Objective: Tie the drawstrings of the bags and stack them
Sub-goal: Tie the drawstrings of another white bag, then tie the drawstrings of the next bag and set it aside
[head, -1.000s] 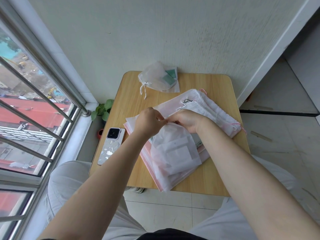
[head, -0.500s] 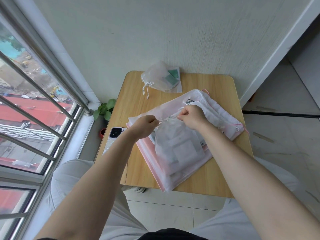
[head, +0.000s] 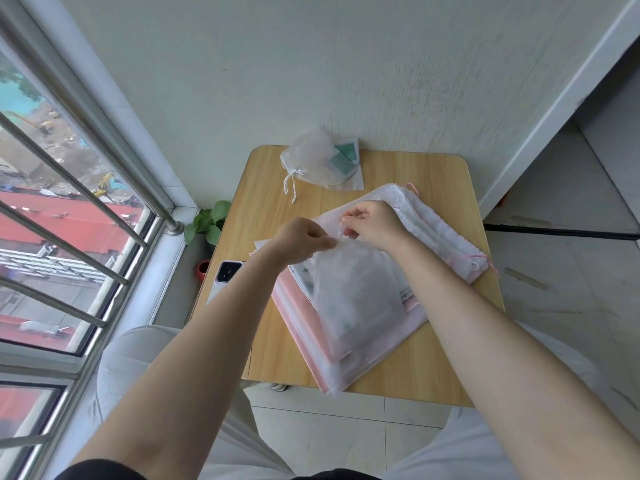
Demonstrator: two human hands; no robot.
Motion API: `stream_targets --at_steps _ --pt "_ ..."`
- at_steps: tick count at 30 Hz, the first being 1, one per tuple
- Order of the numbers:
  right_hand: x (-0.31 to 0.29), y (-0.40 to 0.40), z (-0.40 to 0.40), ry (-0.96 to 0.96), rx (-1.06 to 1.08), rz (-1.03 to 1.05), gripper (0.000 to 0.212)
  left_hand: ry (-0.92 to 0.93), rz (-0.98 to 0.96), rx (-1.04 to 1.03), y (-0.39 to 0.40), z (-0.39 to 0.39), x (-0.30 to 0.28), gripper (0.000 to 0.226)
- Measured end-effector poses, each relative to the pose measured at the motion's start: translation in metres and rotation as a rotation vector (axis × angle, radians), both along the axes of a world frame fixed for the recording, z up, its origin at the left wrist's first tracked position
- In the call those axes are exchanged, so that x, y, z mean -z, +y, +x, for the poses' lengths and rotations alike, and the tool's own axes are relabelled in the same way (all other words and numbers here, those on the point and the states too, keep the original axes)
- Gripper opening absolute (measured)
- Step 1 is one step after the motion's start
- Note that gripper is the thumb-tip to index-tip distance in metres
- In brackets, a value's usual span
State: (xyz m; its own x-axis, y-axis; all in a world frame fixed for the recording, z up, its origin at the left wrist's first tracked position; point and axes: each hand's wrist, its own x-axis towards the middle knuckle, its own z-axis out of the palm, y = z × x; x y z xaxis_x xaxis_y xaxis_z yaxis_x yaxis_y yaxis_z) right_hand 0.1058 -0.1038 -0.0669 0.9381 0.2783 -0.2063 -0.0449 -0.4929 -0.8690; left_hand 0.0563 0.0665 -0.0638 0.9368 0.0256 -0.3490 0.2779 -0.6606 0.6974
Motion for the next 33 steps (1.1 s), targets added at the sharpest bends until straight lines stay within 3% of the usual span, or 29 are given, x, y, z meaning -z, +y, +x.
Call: stream_targets --at_steps 3,6,9,13,15,17,20,22,25,27,30,33 --pt "-0.003 -0.012 0.015 0.010 0.028 -0.063 0.028 -0.084 -0.074 -0.207 0.007 0.012 0.002 0.017" --pt "-0.001 -0.031 0.032 0.193 -0.096 -0.216 0.044 -0.135 -0.211 -0.416 0.015 0.028 0.009 0.017" --pt "0.000 -0.040 0.055 0.286 -0.149 -0.356 0.039 -0.154 -0.340 -0.574 0.019 0.052 0.017 0.024" --pt "-0.011 -0.027 0.091 0.099 -0.078 -0.584 0.015 -0.137 -0.439 -0.718 0.021 0.082 0.026 0.025" --pt "-0.016 -0.016 0.111 -0.052 0.079 -0.519 0.011 -0.130 -0.581 -0.805 0.022 0.099 0.026 0.023" --pt "-0.022 -0.007 0.132 -0.204 0.222 -0.385 0.023 -0.113 -0.750 -0.891 0.023 0.118 0.022 0.018" --pt "-0.032 0.003 0.144 -0.188 0.215 -0.145 0.064 -0.100 -0.995 -0.931 0.022 0.137 0.017 0.013" --pt "-0.032 0.003 0.140 -0.165 0.171 -0.111 0.066 -0.105 -1.080 -0.962 0.023 0.139 0.017 0.015" --pt "-0.021 -0.004 0.127 -0.137 0.148 -0.144 0.039 -0.068 -0.985 -0.962 0.024 0.129 0.024 0.019" --pt "-0.012 -0.010 0.115 -0.171 0.135 -0.211 0.021 -0.041 -0.793 -0.934 0.018 0.117 0.029 0.018" --pt "-0.004 -0.020 0.092 -0.229 0.121 -0.429 0.017 -0.039 -0.519 -0.817 0.000 0.095 0.029 0.011" --pt "0.002 -0.034 0.069 -0.234 0.082 -0.720 0.021 -0.028 -0.444 -0.599 -0.022 0.076 0.023 0.011"
